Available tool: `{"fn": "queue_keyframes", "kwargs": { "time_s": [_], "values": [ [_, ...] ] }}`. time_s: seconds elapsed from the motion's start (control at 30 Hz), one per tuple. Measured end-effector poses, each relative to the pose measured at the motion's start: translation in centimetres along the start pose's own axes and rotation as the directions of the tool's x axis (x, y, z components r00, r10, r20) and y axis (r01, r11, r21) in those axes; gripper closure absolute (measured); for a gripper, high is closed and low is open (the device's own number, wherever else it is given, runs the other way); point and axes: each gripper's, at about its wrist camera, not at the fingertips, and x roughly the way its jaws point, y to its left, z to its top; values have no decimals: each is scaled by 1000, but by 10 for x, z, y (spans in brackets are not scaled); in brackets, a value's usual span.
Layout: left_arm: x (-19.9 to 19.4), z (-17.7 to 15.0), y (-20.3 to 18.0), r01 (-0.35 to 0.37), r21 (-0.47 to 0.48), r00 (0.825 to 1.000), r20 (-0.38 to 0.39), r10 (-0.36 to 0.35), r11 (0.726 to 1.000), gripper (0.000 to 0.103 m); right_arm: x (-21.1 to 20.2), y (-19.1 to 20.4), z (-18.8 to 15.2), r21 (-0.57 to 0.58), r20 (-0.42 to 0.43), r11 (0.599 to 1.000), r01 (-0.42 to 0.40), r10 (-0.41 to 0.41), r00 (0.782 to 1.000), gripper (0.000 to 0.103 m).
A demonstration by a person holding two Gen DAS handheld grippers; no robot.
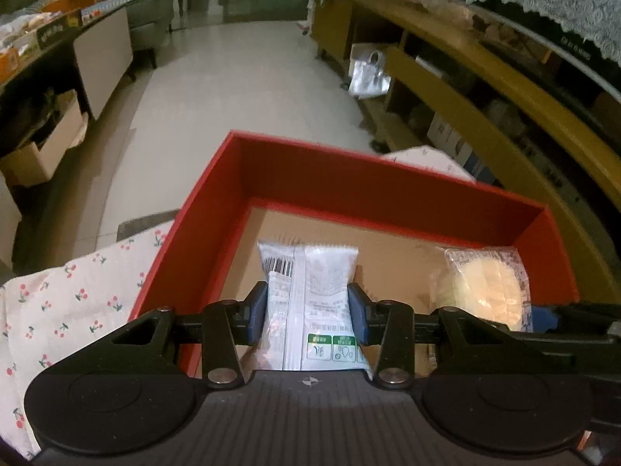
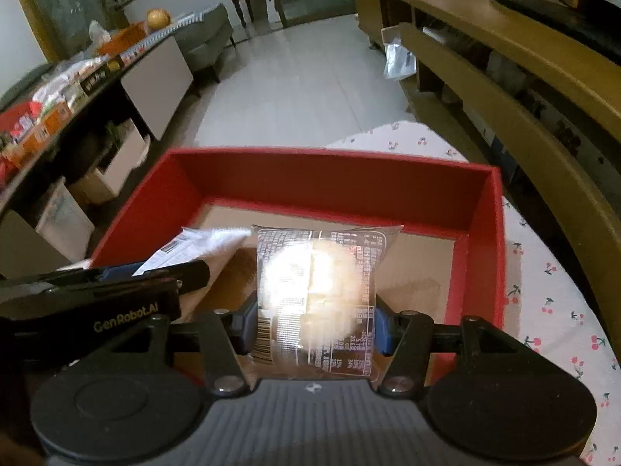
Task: Organize snacks
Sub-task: 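Carry both snacks into the red box and open both tools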
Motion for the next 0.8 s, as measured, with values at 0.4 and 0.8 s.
{"fn": "queue_keyframes", "kwargs": {
  "time_s": [0.4,0.8],
  "values": [
    [-2,-2,4,-41,7,999,-15,42,999,30,3,-1,-8,-24,-27,1000,4,-4,1000,43],
    [-21,2,1,-31,-4,999,14,31,1000,19,-25,-5,-3,7,42,1000,3,-4,999,41]
  ]
}}
